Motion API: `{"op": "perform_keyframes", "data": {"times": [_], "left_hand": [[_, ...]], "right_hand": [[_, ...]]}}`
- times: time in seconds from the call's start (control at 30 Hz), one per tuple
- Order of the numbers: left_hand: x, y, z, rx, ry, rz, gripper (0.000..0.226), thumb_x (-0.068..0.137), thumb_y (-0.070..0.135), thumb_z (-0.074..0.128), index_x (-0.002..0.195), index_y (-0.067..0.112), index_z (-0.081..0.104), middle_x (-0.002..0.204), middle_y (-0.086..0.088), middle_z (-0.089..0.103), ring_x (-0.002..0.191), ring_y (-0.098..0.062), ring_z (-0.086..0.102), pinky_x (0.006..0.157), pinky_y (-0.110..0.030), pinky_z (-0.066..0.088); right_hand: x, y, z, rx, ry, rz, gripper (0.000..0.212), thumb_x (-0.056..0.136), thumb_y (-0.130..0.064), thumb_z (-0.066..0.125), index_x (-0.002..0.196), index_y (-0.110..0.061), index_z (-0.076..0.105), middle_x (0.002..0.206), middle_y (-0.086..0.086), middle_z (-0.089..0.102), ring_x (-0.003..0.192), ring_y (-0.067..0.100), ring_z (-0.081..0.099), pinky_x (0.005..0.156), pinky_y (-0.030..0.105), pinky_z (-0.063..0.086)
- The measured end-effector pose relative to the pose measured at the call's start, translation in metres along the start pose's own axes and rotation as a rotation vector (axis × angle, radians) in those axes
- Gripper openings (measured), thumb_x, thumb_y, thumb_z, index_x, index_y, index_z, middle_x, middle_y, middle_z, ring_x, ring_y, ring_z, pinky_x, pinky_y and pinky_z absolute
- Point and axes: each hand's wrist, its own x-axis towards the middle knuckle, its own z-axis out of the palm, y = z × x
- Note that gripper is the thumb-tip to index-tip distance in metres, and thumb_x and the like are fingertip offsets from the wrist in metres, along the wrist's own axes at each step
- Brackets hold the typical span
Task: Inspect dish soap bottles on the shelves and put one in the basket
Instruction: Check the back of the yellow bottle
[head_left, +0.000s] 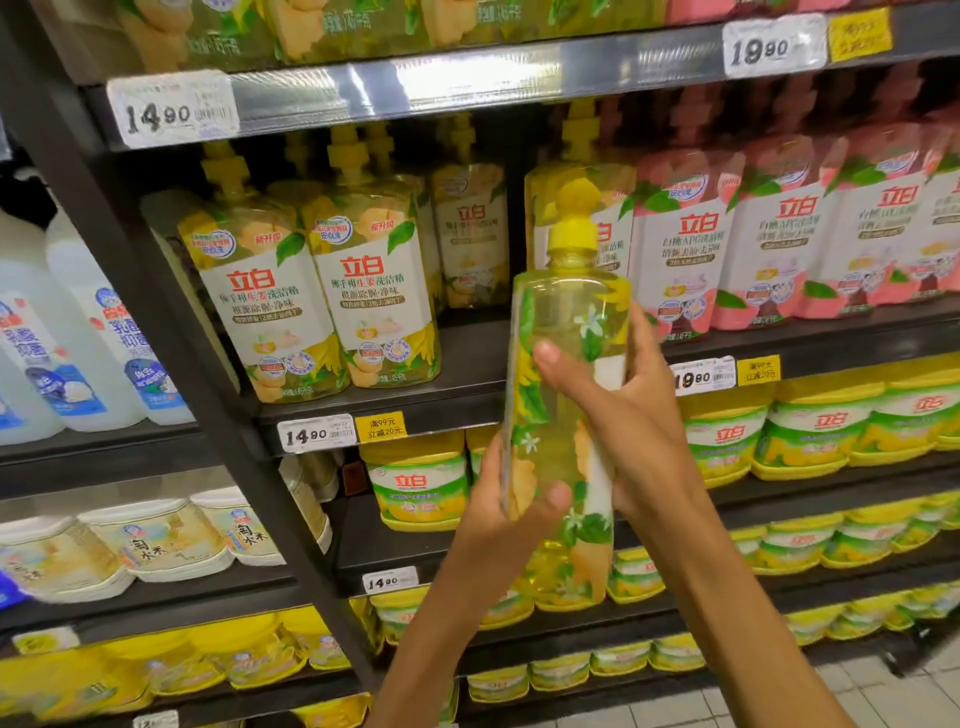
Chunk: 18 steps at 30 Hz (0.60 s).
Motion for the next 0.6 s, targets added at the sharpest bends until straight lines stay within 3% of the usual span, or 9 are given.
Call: {"op": "perform_keyframes", "data": {"times": [0.1, 0.17, 0.27, 0.37, 0.43, 0.53, 0.6], "left_hand": [[-0.003, -0.012, 0.002, -0.170, -0.002, -0.138, 0.055, 0.056, 0.058, 0.068, 0.108, 0.041, 0.064, 0.101, 0.021, 0.072, 0.094, 0.001, 0.068, 0.069, -0.015, 0.053], [-0.007, -0.018, -0.001, -0.326, 0.008, -0.229, 0.058, 0.052, 0.063, 0.076, 0.106, 0.046, 0.066, 0.109, 0.012, 0.072, 0.102, -0.010, 0.068, 0.077, -0.029, 0.057], [-0.009, -0.020, -0.002, -0.473, -0.002, -0.315, 0.099, 0.043, 0.066, 0.085, 0.130, 0.030, 0.056, 0.127, -0.004, 0.064, 0.117, -0.026, 0.061, 0.092, -0.044, 0.051], [-0.005, -0.018, 0.003, -0.548, -0.078, -0.329, 0.083, 0.054, 0.063, 0.083, 0.126, 0.028, 0.062, 0.128, -0.007, 0.064, 0.118, -0.027, 0.061, 0.085, -0.037, 0.055], [-0.001, -0.018, 0.008, -0.534, -0.143, -0.326, 0.078, 0.063, 0.065, 0.077, 0.129, 0.028, 0.060, 0.132, -0.008, 0.061, 0.123, -0.026, 0.057, 0.090, -0.037, 0.053], [0.004, -0.010, 0.013, -0.426, -0.154, -0.327, 0.068, 0.069, 0.069, 0.068, 0.127, 0.033, 0.061, 0.134, -0.004, 0.060, 0.125, -0.024, 0.055, 0.096, -0.037, 0.050], [0.007, -0.005, 0.010, -0.305, -0.097, -0.303, 0.066, 0.073, 0.070, 0.063, 0.129, 0.036, 0.058, 0.133, -0.001, 0.060, 0.124, -0.022, 0.056, 0.099, -0.042, 0.047]], "right_hand": [[0.006, -0.003, -0.014, 0.016, -0.050, 0.087, 0.081, 0.071, -0.054, 0.074, 0.143, -0.035, 0.042, 0.129, -0.012, 0.060, 0.102, -0.003, 0.065, 0.074, 0.014, 0.054], [0.012, -0.005, -0.027, 0.014, -0.057, 0.105, 0.070, 0.075, -0.058, 0.069, 0.137, -0.030, 0.051, 0.119, -0.010, 0.068, 0.098, -0.001, 0.067, 0.065, 0.010, 0.050], [0.022, -0.002, -0.039, 0.099, -0.080, 0.188, 0.068, 0.072, -0.047, 0.064, 0.133, -0.018, 0.055, 0.098, -0.006, 0.075, 0.088, 0.006, 0.070, 0.065, 0.018, 0.054], [0.027, 0.001, -0.044, 0.193, -0.203, 0.354, 0.057, 0.068, -0.055, 0.062, 0.111, -0.019, 0.072, 0.099, 0.007, 0.076, 0.087, 0.017, 0.073, 0.071, 0.031, 0.061], [0.031, 0.006, -0.050, 0.239, -0.231, 0.373, 0.048, 0.062, -0.059, 0.066, 0.094, -0.025, 0.079, 0.102, 0.010, 0.075, 0.090, 0.022, 0.074, 0.074, 0.037, 0.061], [0.035, 0.011, -0.059, 0.290, -0.209, 0.369, 0.043, 0.064, -0.058, 0.066, 0.090, -0.027, 0.080, 0.102, 0.009, 0.076, 0.092, 0.023, 0.073, 0.072, 0.037, 0.061], [0.036, 0.014, -0.065, 0.309, -0.176, 0.374, 0.049, 0.066, -0.056, 0.065, 0.098, -0.022, 0.077, 0.105, 0.011, 0.075, 0.095, 0.026, 0.072, 0.074, 0.040, 0.061]]}}
